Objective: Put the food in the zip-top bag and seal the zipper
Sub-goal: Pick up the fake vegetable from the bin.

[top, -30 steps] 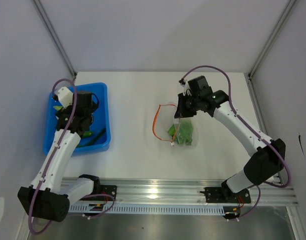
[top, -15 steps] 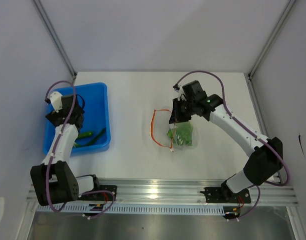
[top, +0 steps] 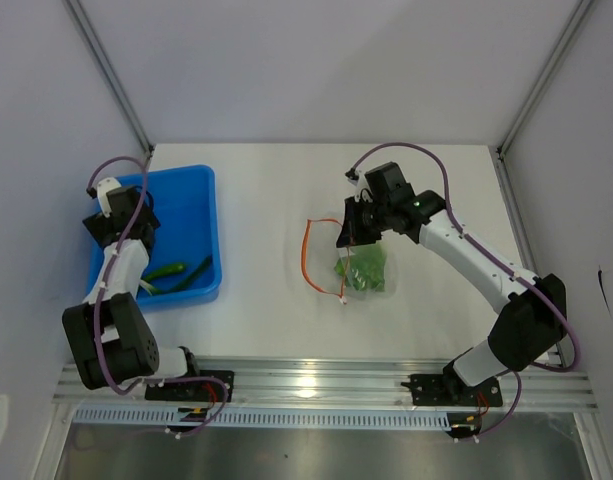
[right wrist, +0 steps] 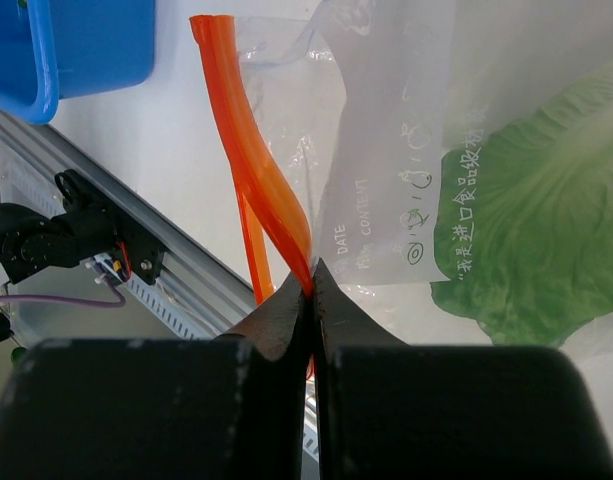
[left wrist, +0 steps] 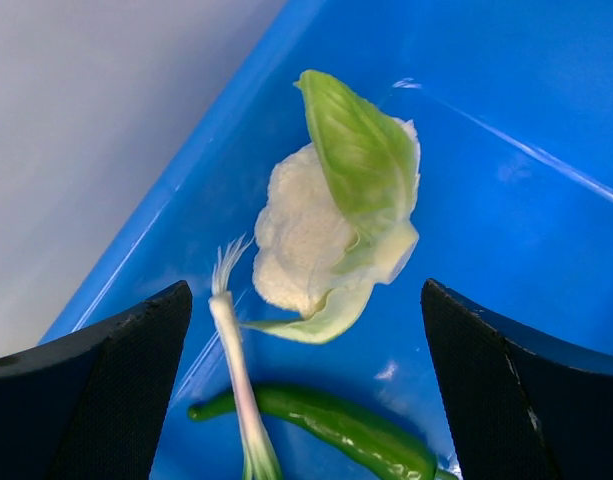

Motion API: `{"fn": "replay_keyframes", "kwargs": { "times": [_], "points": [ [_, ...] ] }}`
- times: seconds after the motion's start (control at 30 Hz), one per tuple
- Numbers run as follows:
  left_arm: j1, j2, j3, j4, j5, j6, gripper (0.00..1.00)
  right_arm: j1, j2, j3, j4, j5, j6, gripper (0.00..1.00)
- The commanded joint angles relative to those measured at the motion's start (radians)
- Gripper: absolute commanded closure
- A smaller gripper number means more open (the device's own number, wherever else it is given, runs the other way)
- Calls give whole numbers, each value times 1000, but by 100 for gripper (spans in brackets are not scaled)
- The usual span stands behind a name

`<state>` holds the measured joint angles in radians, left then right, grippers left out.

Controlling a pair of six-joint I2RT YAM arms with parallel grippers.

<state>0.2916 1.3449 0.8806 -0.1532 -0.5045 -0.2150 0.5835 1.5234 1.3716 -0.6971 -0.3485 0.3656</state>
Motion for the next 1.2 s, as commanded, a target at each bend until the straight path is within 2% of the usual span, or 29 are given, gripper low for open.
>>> {"fn": "replay_keyframes", "kwargs": {
  "times": [0.0,0.27,0.57,0.93,1.07,1.17],
  "points": [
    [32,17,14,82,117,71,3,1,-43,-5,33,-3,-4,100],
    [32,126,35,110,136,132,5,-13,-57,-17,39,-9,-10,100],
    [58,155,20,144,133,160,7,-28,-77,-42,47,-23,-8,100],
    [70,257,104,126,116,190,10,-47,-100,-58,48,-30,-7,100],
    [70,289,133,133,103,204,13,-50,-94,-57,50,-27,-5,100],
    [70,313,150,112,109,198,22,-48,-92,-52,51,-27,-2,100]
  ]
}}
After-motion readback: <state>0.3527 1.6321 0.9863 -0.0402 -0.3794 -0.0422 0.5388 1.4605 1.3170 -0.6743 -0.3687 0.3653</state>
